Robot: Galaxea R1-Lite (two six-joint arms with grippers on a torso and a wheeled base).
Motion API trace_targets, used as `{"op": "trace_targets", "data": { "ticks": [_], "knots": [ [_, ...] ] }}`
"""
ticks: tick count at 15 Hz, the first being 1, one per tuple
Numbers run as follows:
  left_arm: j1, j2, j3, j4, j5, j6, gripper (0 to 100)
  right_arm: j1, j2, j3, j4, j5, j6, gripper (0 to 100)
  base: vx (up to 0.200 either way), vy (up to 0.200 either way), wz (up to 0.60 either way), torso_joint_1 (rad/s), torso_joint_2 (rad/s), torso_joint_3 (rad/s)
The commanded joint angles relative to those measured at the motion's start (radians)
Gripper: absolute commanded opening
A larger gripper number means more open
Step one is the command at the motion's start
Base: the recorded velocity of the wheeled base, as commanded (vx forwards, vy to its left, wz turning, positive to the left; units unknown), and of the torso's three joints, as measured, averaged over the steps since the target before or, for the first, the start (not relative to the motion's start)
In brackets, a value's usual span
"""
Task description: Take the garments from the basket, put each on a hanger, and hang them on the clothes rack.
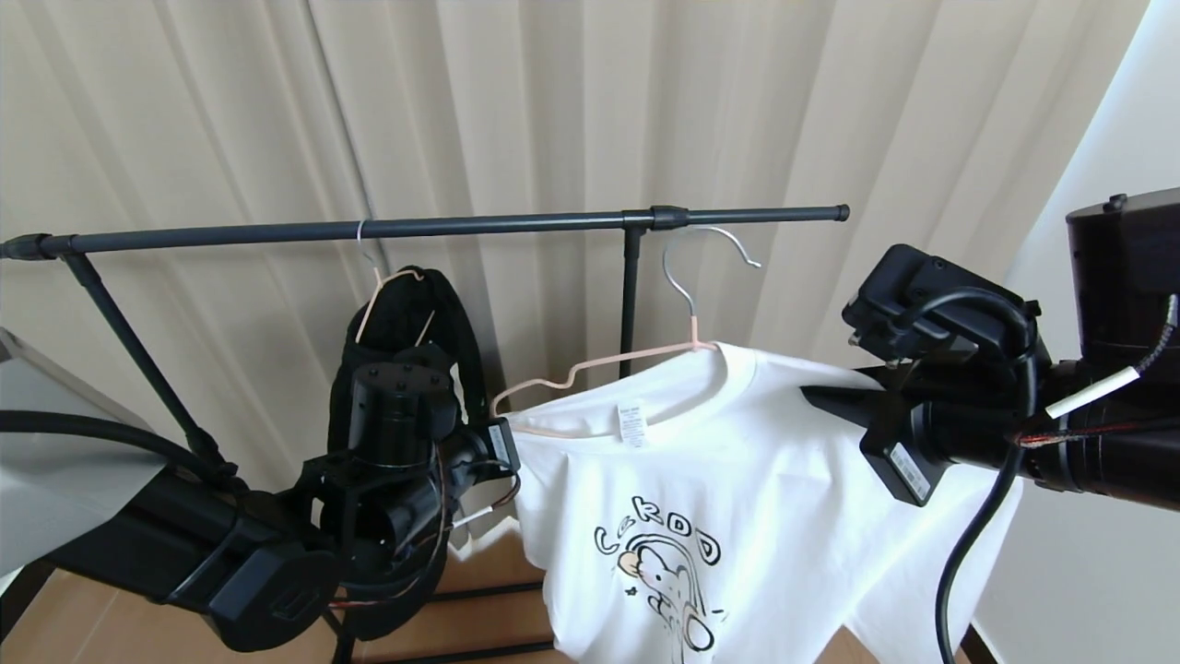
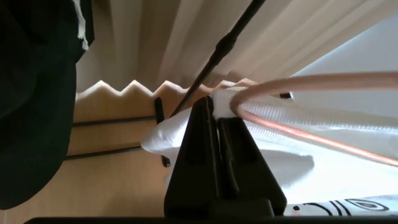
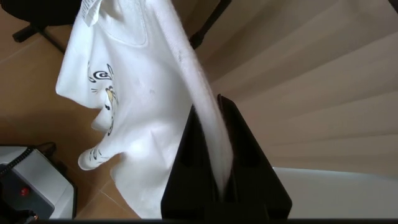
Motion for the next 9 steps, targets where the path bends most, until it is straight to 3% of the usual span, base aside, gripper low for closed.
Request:
{"op": "trace_targets", "data": {
  "ticks": [1,5,9],
  "knots": [
    [0.008,-0.009,-0.001,0.001,0.001,0.000,0,-0.016,-0.025,0.038,-0.005,-0.001,-0.001,0,0.000,0.000,0.00,0.000,0.00,0.000],
    [0.022,-0.035,0.003,-0.001,0.001,0.025,0,-0.028,-0.028,0.053,-0.007,-0.001,-0.001,0,0.000,0.000,0.00,0.000,0.00,0.000],
    [-0.017,-0.116,0.023,-0.001,0.001,0.026,0,-0.023,-0.005,0.105,-0.039,0.002,0.026,0,0.000,0.000,0.00,0.000,0.00,0.000]
  ]
}}
